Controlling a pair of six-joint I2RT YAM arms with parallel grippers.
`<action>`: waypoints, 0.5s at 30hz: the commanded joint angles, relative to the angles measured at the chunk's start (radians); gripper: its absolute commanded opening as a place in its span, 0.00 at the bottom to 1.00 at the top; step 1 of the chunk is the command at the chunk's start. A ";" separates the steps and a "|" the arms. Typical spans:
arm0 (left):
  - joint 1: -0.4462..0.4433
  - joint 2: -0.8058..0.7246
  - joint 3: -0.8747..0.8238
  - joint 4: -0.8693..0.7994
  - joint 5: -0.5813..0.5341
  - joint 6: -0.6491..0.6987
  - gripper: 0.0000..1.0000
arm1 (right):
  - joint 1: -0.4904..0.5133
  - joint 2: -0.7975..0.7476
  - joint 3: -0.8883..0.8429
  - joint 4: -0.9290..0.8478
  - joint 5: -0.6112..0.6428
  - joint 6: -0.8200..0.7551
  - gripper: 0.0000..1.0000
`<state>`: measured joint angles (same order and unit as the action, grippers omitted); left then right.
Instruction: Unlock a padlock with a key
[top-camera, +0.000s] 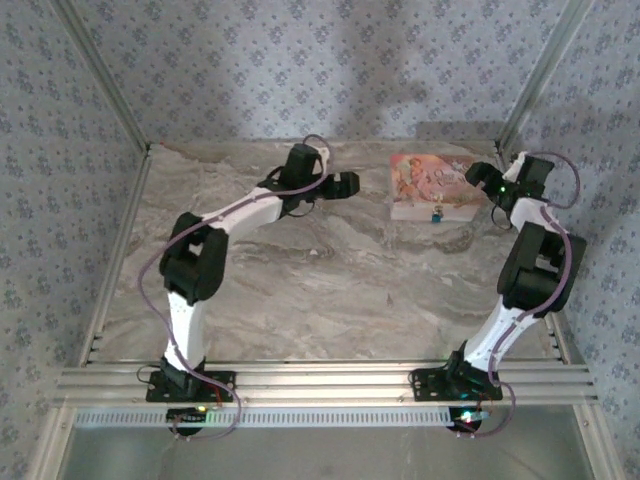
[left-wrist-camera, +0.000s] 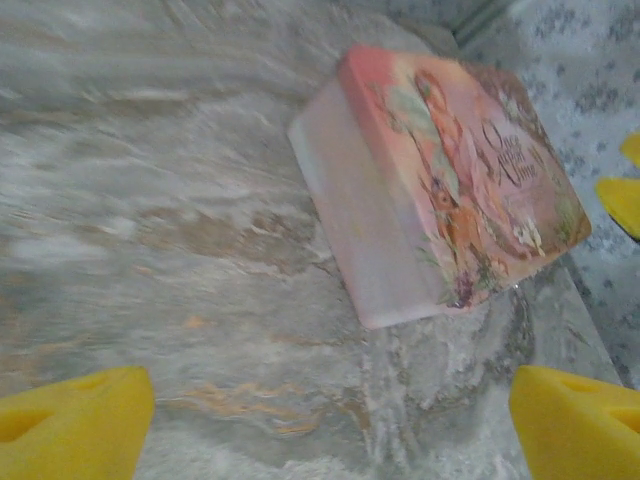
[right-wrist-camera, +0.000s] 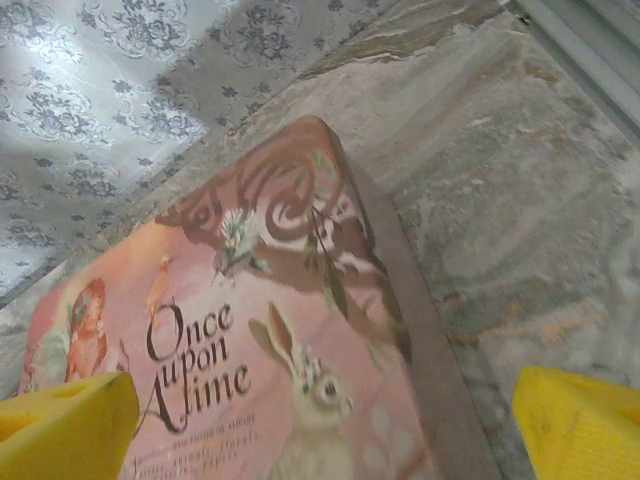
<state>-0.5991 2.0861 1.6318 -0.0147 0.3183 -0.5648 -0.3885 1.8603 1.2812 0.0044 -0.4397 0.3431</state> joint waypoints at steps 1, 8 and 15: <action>-0.019 0.089 0.115 -0.055 0.092 -0.054 0.91 | -0.003 0.078 0.102 -0.093 -0.101 -0.034 0.94; -0.037 0.243 0.313 -0.139 0.151 -0.067 0.88 | 0.024 0.204 0.232 -0.187 -0.136 -0.071 0.87; -0.046 0.376 0.532 -0.217 0.211 -0.079 0.82 | 0.065 0.239 0.274 -0.264 -0.143 -0.139 0.72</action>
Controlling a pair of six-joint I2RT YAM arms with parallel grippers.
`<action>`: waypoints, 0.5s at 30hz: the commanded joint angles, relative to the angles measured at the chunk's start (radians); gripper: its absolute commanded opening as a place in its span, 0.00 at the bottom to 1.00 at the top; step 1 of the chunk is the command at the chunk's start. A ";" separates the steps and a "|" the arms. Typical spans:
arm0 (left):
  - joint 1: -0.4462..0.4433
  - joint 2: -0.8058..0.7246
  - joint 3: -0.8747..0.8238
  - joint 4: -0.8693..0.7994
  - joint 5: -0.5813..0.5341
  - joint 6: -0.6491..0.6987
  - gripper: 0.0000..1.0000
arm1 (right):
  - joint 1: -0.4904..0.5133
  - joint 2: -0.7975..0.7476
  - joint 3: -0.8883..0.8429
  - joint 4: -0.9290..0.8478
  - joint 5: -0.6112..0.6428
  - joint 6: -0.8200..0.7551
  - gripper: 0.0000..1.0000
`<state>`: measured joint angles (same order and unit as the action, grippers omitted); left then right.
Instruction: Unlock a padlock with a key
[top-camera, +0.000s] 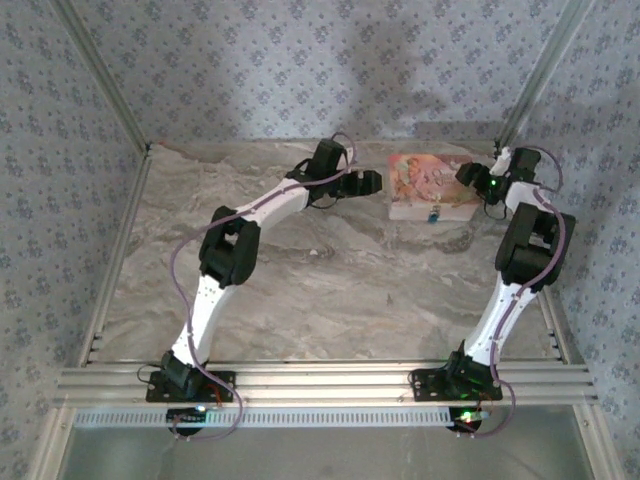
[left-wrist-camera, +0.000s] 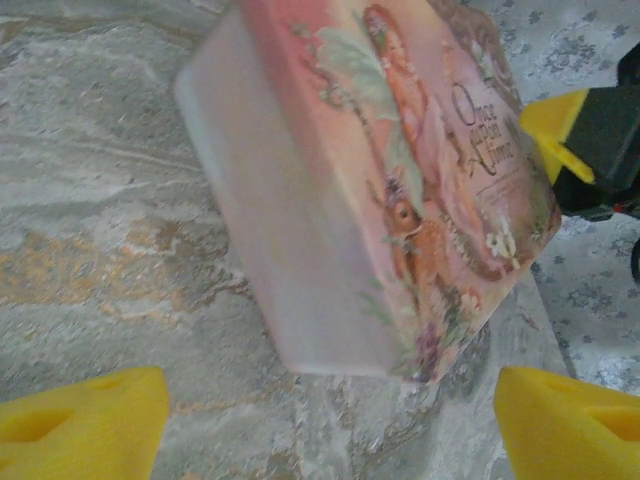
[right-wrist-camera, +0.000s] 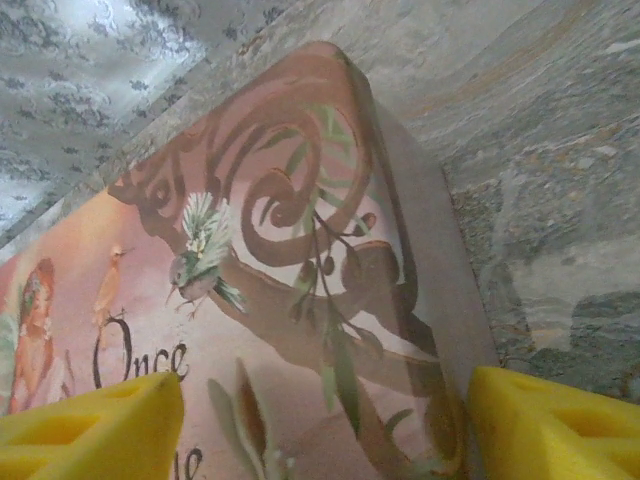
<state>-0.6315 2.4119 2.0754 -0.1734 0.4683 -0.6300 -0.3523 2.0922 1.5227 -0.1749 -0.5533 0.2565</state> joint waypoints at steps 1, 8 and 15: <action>-0.014 0.070 0.119 -0.069 0.070 -0.017 0.81 | 0.037 0.005 0.031 -0.100 -0.023 -0.068 0.70; -0.015 0.155 0.260 -0.159 0.073 -0.004 0.77 | 0.087 -0.014 -0.023 -0.122 -0.028 -0.095 0.61; -0.014 0.137 0.241 -0.210 0.045 0.037 0.67 | 0.152 -0.063 -0.110 -0.084 -0.030 -0.082 0.56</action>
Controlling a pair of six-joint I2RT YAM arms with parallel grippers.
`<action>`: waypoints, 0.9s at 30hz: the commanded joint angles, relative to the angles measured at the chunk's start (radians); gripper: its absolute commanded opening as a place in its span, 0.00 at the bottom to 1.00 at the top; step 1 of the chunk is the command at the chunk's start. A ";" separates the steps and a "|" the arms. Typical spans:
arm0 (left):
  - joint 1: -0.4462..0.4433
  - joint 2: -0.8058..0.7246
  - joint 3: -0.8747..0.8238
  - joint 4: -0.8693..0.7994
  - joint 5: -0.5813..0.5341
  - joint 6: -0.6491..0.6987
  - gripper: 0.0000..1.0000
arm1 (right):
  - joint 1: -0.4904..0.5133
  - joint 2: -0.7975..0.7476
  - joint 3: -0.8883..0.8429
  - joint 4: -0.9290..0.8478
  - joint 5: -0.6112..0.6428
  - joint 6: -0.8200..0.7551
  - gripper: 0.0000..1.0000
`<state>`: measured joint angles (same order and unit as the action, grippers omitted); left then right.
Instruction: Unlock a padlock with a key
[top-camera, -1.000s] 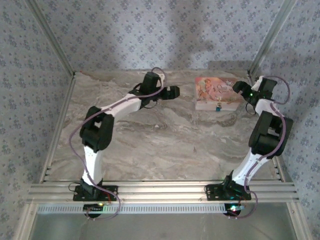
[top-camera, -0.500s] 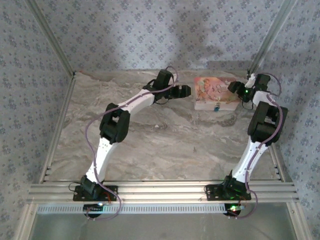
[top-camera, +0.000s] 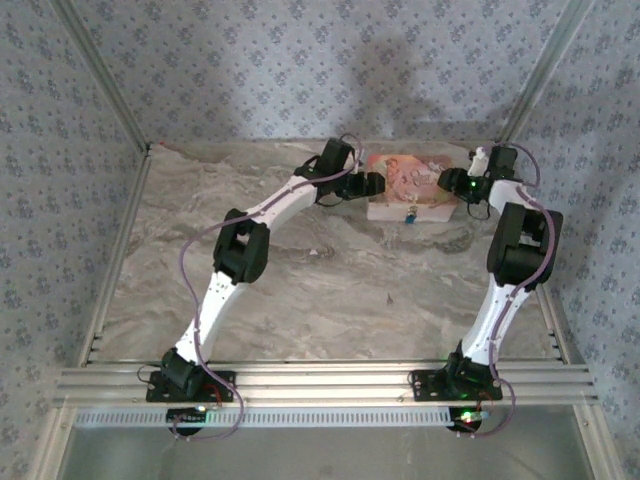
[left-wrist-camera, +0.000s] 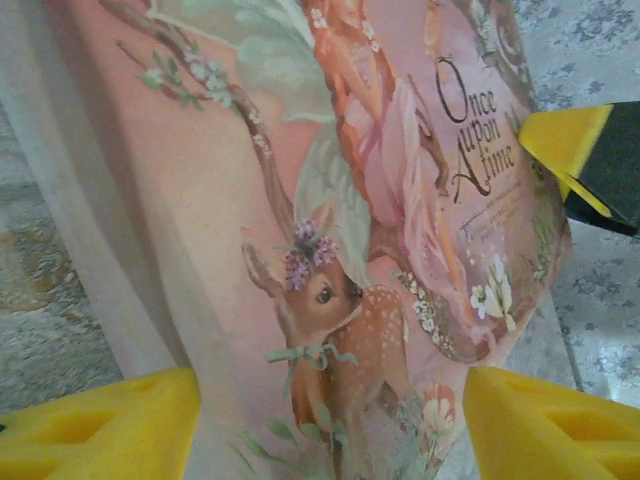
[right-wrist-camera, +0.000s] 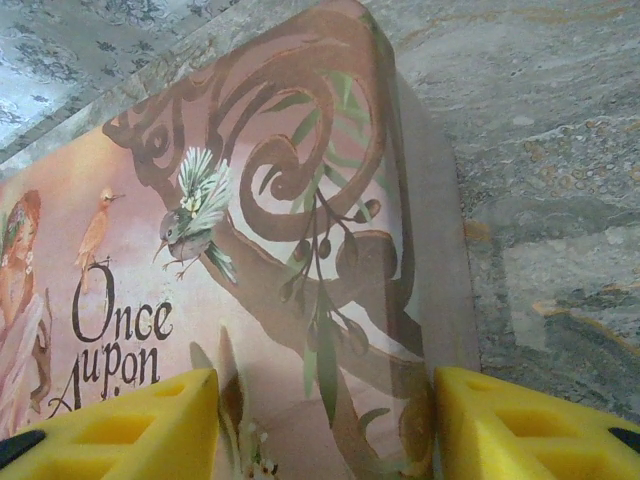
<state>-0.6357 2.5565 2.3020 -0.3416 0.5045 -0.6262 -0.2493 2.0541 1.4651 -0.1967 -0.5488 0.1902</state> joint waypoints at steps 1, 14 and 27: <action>-0.011 -0.021 -0.004 -0.041 0.000 0.039 0.67 | 0.060 -0.037 -0.066 -0.057 -0.036 -0.015 0.56; 0.051 -0.393 -0.620 0.218 -0.050 0.022 0.67 | 0.221 -0.192 -0.242 0.011 -0.052 0.027 0.56; 0.157 -0.628 -0.969 0.280 -0.106 0.038 0.71 | 0.440 -0.289 -0.418 0.097 -0.014 0.122 0.58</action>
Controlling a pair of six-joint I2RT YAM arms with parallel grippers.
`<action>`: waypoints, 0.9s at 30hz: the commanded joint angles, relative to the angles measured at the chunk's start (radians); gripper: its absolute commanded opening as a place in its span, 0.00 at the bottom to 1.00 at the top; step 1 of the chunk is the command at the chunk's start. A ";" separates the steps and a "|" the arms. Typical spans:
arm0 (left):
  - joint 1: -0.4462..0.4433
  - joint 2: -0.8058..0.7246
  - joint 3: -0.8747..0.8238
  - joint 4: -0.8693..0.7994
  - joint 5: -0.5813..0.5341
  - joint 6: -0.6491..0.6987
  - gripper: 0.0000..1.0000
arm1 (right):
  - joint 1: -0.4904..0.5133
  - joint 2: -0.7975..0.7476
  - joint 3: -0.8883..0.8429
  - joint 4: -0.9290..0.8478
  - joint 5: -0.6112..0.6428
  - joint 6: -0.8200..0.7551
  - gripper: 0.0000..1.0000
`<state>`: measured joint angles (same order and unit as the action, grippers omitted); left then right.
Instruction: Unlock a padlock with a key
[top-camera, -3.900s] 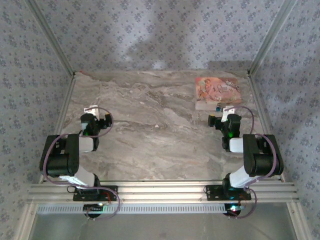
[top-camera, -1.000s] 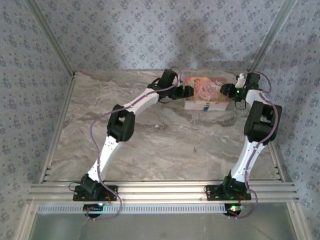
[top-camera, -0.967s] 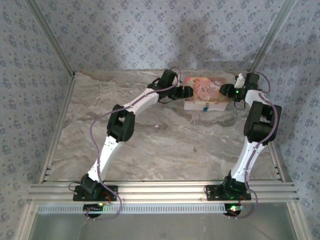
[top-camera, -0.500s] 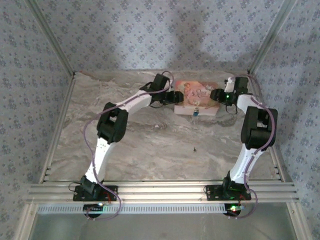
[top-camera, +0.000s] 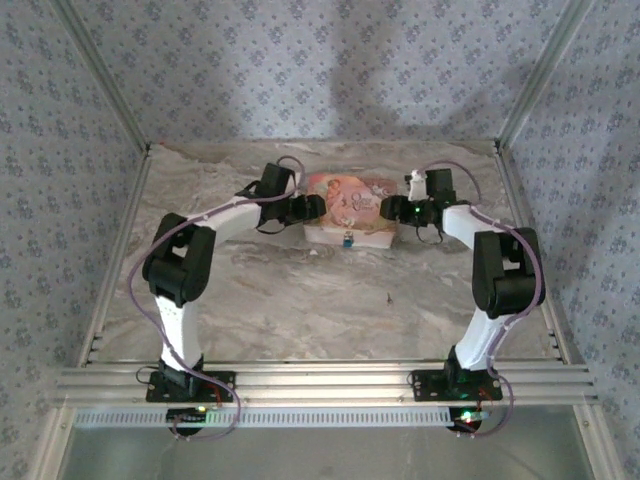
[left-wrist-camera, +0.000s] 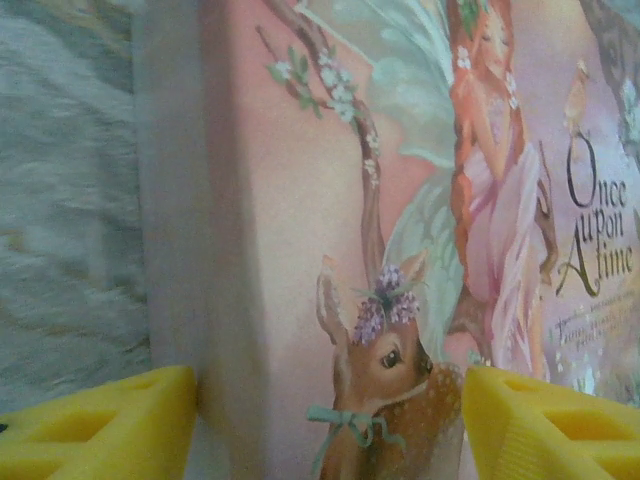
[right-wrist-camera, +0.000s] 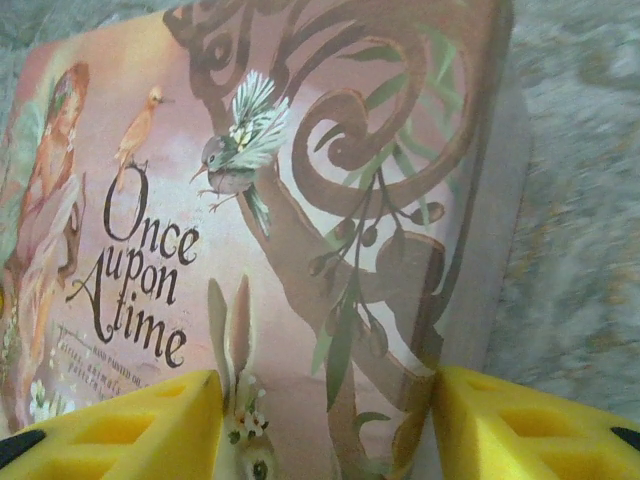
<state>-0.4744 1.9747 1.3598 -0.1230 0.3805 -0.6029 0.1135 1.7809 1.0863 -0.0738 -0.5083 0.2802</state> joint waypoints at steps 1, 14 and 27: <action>0.000 -0.051 -0.031 0.061 0.016 0.017 0.71 | 0.087 -0.017 -0.044 -0.022 -0.049 0.037 0.58; 0.060 -0.155 -0.090 0.038 -0.081 0.057 0.95 | 0.057 -0.145 -0.077 -0.077 0.147 0.031 0.80; 0.072 -0.489 -0.353 0.124 -0.147 0.037 0.98 | 0.050 -0.523 -0.271 -0.360 0.220 0.079 0.80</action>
<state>-0.3920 1.5536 1.0821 -0.0490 0.2417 -0.5472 0.1497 1.3312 0.8734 -0.2863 -0.3027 0.3264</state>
